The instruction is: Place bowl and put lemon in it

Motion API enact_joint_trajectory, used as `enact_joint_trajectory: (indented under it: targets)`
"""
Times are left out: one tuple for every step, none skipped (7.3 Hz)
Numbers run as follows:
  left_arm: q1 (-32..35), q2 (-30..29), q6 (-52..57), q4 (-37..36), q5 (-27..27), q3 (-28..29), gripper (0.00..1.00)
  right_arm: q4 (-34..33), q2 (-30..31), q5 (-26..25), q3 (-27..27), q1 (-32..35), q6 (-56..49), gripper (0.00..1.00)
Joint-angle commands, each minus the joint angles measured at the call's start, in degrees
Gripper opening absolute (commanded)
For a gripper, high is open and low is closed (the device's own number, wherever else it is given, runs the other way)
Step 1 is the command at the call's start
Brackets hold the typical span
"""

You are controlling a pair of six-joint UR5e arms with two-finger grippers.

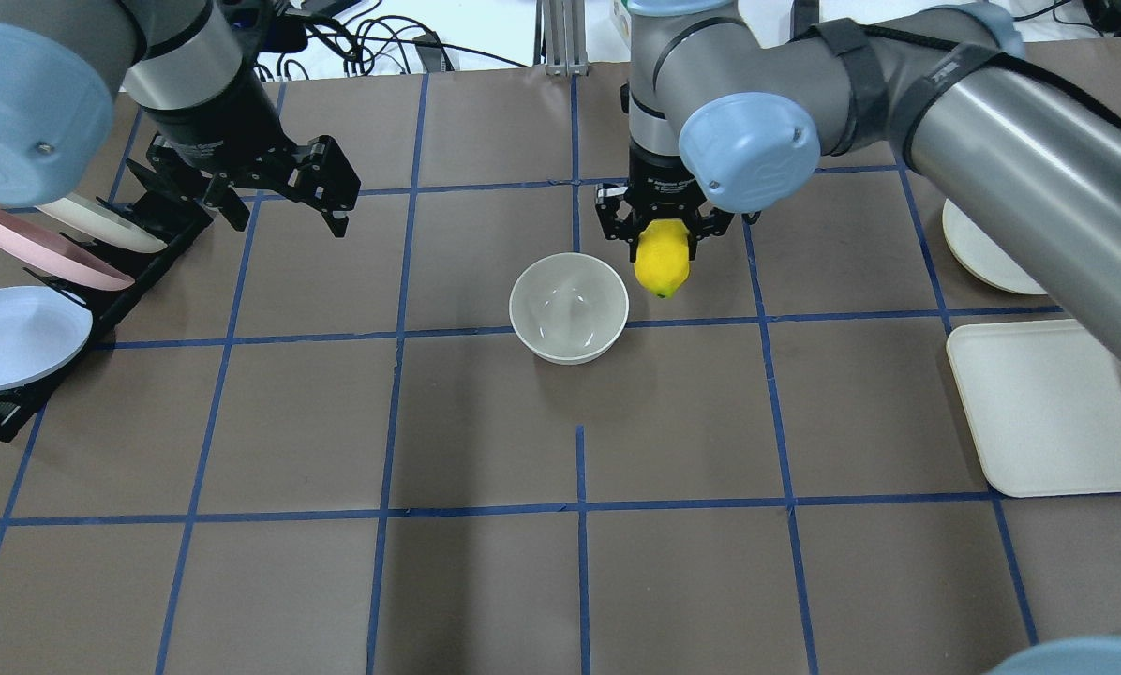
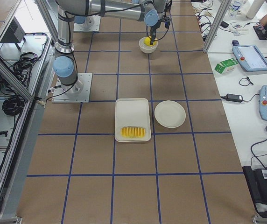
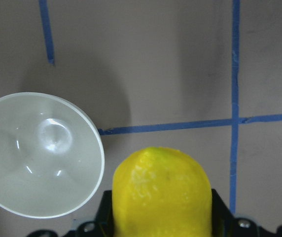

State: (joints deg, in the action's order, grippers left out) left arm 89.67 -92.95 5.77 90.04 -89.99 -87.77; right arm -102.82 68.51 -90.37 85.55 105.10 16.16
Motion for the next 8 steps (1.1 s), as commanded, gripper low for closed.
enact_joint_trajectory:
  targets:
    - [-1.78, 1.1, -0.67, 0.92, 1.84, 0.23, 1.0, -3.0, -3.63, 0.37, -0.12, 3.7, 0.01, 0.0]
    - [-1.25, 1.28, -0.67, 0.93, 0.62, 0.23, 1.0, -7.44, -4.96, 0.45, 0.05, 5.45, 0.1, 0.0]
    - [-0.47, 2.33, -0.67, 1.37, 0.61, 0.23, 1.0, -8.61, -6.1, 0.71, 0.05, 6.17, 0.01, 0.0]
    - [-0.37, 3.04, -0.49, 1.37, 0.61, 0.23, 1.0, -9.23, -7.33, 2.46, 0.05, 6.52, 0.1, 0.0]
    - [-0.37, 2.61, -0.32, 1.37, 0.52, 0.05, 1.0, -10.55, -8.3, 2.56, 0.05, 7.39, 0.1, 0.0]
    - [-0.37, 2.6, -0.06, 1.46, 0.52, -0.47, 1.0, -10.82, -9.01, 2.56, 0.22, 7.66, 0.1, 0.0]
    - [-0.46, 1.82, -0.05, 1.37, 0.0, -0.3, 1.0, -10.91, -9.45, 2.56, 1.36, 7.67, -0.07, 0.0]
    - [-0.37, 1.72, -0.05, 1.37, -0.62, -0.47, 1.0, -11.78, -9.45, 2.48, 2.67, 7.58, -0.34, 0.06]
